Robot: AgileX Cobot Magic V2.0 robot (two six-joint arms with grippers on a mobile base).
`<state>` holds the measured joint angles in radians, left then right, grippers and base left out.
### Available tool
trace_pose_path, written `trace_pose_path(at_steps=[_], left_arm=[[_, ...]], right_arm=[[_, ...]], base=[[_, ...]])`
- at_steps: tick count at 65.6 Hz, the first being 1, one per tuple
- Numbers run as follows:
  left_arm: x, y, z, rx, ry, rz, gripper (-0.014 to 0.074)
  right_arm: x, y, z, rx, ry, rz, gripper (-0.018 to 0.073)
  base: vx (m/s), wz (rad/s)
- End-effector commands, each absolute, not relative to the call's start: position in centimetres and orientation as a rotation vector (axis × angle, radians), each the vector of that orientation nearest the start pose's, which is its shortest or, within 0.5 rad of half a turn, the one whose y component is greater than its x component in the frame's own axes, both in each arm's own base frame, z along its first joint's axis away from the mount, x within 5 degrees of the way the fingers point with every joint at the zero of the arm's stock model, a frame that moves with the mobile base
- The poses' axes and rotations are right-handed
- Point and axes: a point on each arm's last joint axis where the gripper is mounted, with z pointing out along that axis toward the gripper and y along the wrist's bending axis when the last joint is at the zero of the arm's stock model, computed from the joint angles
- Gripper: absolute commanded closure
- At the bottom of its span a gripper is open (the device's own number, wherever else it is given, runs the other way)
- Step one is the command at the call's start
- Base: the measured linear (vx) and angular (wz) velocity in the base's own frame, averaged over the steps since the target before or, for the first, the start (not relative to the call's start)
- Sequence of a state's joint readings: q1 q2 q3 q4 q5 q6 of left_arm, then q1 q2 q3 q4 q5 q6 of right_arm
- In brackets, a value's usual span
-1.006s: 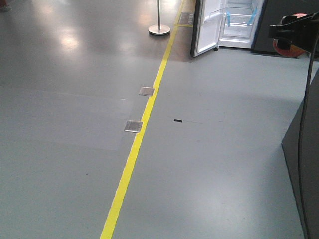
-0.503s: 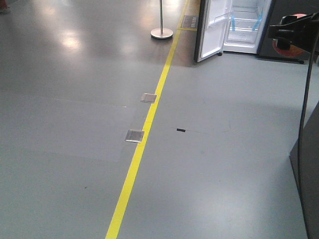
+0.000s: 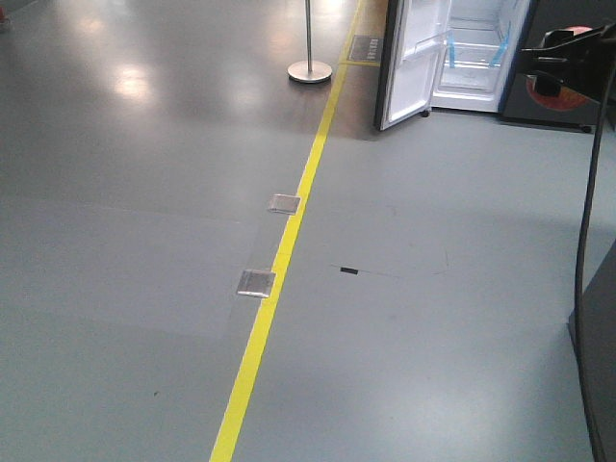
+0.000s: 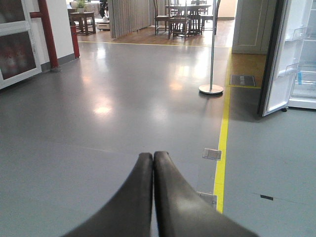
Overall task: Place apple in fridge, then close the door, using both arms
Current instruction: 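Drive toward the open white refrigerator carrying the apple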
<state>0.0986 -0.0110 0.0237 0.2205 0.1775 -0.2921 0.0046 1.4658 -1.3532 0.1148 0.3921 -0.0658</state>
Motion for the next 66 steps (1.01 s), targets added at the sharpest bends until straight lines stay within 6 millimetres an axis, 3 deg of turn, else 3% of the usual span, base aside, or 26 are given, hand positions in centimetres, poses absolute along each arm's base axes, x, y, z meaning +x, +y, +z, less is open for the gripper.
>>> trace_pose_path(at_steps=[1, 66], left_arm=[[5.42, 0.70, 20.27, -0.145, 1.563, 0.032, 0.0602], [5.42, 0.71, 20.27, -0.146, 1.563, 0.033, 0.0602]], right_arm=[[33.55, 0.32, 41.66, 0.008, 1.836, 0.056, 0.0345], [33.55, 0.32, 41.66, 0.008, 1.836, 0.056, 0.0345]], base=[[0.18, -0.05], [0.17, -0.08]])
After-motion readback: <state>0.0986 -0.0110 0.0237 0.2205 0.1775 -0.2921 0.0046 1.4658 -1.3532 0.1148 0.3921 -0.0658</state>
